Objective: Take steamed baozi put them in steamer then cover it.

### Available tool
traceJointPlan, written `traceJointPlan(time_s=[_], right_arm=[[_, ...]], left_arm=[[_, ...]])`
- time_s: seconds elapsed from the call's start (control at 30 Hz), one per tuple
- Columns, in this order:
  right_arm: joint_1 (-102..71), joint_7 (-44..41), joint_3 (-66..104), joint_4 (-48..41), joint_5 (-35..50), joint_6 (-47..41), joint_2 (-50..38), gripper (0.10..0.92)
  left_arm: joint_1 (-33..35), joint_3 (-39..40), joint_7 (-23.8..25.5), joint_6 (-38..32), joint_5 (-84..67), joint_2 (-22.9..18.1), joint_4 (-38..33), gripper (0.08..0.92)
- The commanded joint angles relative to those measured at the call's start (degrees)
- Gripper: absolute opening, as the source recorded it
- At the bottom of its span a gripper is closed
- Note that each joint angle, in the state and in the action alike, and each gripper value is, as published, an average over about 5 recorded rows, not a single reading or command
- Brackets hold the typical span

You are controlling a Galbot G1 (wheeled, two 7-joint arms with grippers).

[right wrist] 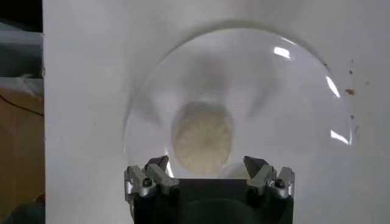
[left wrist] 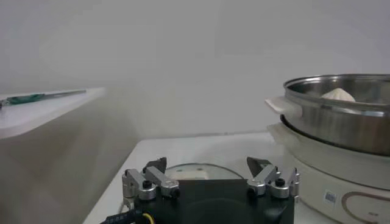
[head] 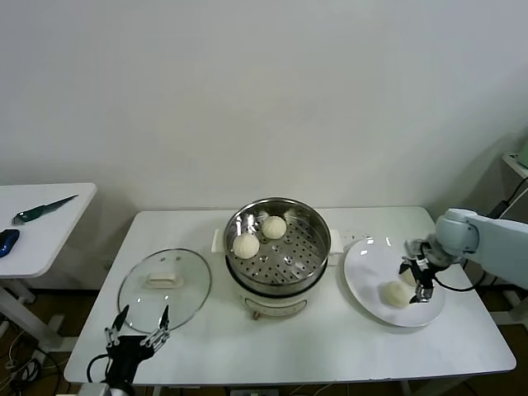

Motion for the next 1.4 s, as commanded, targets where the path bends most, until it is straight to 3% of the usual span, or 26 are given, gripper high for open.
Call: traceJointPlan(time_s=[0.03,0.77,0.93,1.17,1.4], right_arm=[[-6.2,0.6,4.6,-2.8,-1.7,-0.5,1.7,0.823],[-1.4,-3.1,5.7,-3.1,-5.9,3.7,2.7,0.696],[9.7,-7.3,3.2,-3.1,-8.9,16.0,4.6,0.696],[35.7,-12.2,-7.2,0.3,-1.7,34.9,14.2,0.677],[48.3,-13.7,-2.8,6.7,-2.1,48.8,24.4,0.67]], left_arm=[[0.0,0.0,0.0,0.0,-0.1,0.0,0.1,0.823],[-1.6,0.3,-0.1,0.9,0.1,-0.1,0.6,0.823],[-1.4,0.4,-0.1,0.8,0.3,-0.2,0.5,0.823],[-1.1,0.5,-0.1,0.7,1.0,-0.1,0.4,0.823],[-0.6,0.6,-0.2,0.6,1.8,-0.1,0.5,0.823]])
